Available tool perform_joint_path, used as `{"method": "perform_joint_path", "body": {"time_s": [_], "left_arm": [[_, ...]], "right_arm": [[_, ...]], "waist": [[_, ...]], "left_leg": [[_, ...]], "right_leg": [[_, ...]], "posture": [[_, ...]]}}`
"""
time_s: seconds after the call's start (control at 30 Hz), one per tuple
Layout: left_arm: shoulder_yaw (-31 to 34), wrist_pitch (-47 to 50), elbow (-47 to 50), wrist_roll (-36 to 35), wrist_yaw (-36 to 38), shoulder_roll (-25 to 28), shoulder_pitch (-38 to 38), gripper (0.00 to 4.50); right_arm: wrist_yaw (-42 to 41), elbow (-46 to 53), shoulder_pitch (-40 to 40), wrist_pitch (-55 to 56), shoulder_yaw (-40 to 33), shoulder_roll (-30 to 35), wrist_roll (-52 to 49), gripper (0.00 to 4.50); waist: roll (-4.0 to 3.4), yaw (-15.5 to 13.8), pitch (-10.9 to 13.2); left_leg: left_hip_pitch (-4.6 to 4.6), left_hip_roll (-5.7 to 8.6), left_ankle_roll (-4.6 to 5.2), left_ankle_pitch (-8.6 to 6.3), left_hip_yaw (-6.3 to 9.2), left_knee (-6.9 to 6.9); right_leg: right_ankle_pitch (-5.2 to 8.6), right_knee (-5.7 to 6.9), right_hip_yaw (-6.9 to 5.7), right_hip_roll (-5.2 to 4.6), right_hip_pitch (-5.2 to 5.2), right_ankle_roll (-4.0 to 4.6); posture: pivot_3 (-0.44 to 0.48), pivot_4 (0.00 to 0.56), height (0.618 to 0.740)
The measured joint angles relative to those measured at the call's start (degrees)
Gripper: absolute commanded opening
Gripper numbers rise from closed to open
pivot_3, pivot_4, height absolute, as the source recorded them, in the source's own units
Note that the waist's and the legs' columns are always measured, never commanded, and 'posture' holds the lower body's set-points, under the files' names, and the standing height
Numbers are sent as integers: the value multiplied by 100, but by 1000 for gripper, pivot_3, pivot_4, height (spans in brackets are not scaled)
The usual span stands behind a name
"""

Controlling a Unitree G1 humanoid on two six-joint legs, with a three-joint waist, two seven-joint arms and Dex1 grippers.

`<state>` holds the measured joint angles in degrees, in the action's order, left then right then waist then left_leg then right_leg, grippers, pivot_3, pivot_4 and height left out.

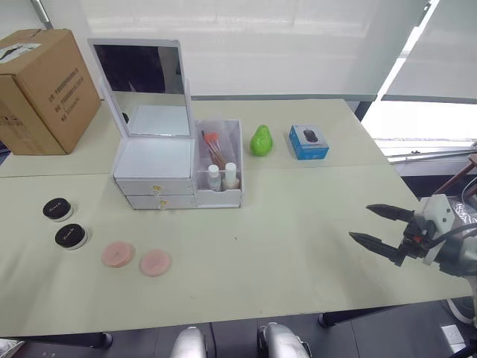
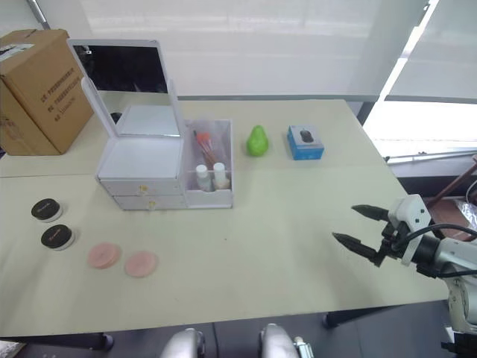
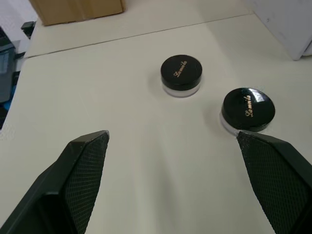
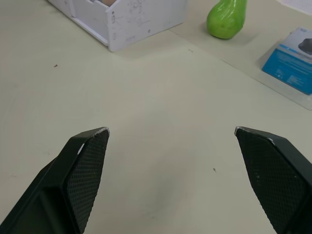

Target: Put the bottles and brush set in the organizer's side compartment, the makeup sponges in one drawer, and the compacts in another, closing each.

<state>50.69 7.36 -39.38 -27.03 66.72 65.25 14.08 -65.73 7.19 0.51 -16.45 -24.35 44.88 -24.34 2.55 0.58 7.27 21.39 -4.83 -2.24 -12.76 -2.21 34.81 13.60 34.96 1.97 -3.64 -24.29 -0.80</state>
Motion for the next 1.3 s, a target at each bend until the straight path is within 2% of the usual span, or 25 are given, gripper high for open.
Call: {"method": "perform_joint_path", "body": {"time_s": [0.1,0.17,0.23,0.37,0.5,0.53,0.57,0.67,0.73,0.87,0.93,1.3], "left_arm": [[-51,-134,28,21,22,-48,-33,4500],[-40,-145,333,11,-50,-299,57,4500],[-42,-50,1096,-35,-203,-822,308,4500],[-278,487,3438,-314,-958,-2194,870,4500],[-1122,630,5456,-392,-1995,-3532,898,4500],[-1471,629,5932,-250,-2464,-3994,868,4500],[-1781,607,6228,-102,-2783,-4316,806,4500],[-2767,419,6777,722,-3973,-5308,315,4500],[-3208,170,6818,1319,-4649,-5700,-83,4500],[-3800,-239,6625,2146,-5332,-5895,-560,4500],[-3882,-359,6274,2385,-5622,-5979,-844,4500],[-4050,-653,5378,2526,-5999,-5994,-1337,4500]], "right_arm": [[181,160,-80,-11,151,-131,-65,4474],[328,363,-223,-142,378,-174,-127,4474],[489,684,-438,-462,612,-175,-250,4474],[804,1434,-1062,-1260,1136,-211,-765,4474],[1192,1971,-1943,-1896,1730,-542,-1235,4474],[1288,2041,-2166,-2026,1923,-673,-1307,4474],[1345,2074,-2300,-2103,2054,-773,-1340,4474],[1418,2092,-2654,-2194,2552,-1066,-1386,4474],[1470,2060,-2861,-2176,2872,-1296,-1278,4474],[1513,1832,-3124,-2021,3262,-1568,-1049,4474],[1508,1644,-3152,-1865,3309,-1683,-931,4474],[1452,1417,-3153,-1375,3409,-2057,-761,4474]], "waist": [[7,8,-4],[-2,10,-2],[-8,16,-2],[22,14,-11],[43,-67,-20],[44,-100,-22],[46,-125,-23],[68,-165,-37],[65,-151,-46],[37,-121,-50],[36,-131,-50],[35,-122,-49]], "left_leg": [[-1,-3,0,0,-2,0],[-1,-2,0,0,-10,1],[-1,-4,0,0,-22,0],[6,-9,2,1,-27,10],[14,-4,3,2,-30,19],[14,-4,10,6,-29,31],[27,-2,45,27,-28,44],[50,1,50,30,-21,60],[58,1,51,30,3,91],[61,5,64,22,17,105],[65,6,65,23,21,110],[67,8,65,23,22,115]], "right_leg": [[0,1,0,1,2,0],[0,1,6,0,3,0],[-1,4,14,-3,3,-1],[-2,7,32,8,18,-3],[-11,6,41,9,17,-18],[-13,4,42,10,19,-20],[-15,6,44,10,27,-24],[-48,6,44,16,23,-3],[-67,9,46,31,28,-13],[-69,7,47,37,32,-19],[-70,8,43,37,31,-19],[-79,7,44,35,32,-35]], "posture": [[0,150,729],[0,150,729],[0,150,729],[0,150,729],[0,150,729],[0,150,729],[0,150,729],[0,150,729],[0,150,729],[0,150,729],[0,150,729],[0,150,729]]}}
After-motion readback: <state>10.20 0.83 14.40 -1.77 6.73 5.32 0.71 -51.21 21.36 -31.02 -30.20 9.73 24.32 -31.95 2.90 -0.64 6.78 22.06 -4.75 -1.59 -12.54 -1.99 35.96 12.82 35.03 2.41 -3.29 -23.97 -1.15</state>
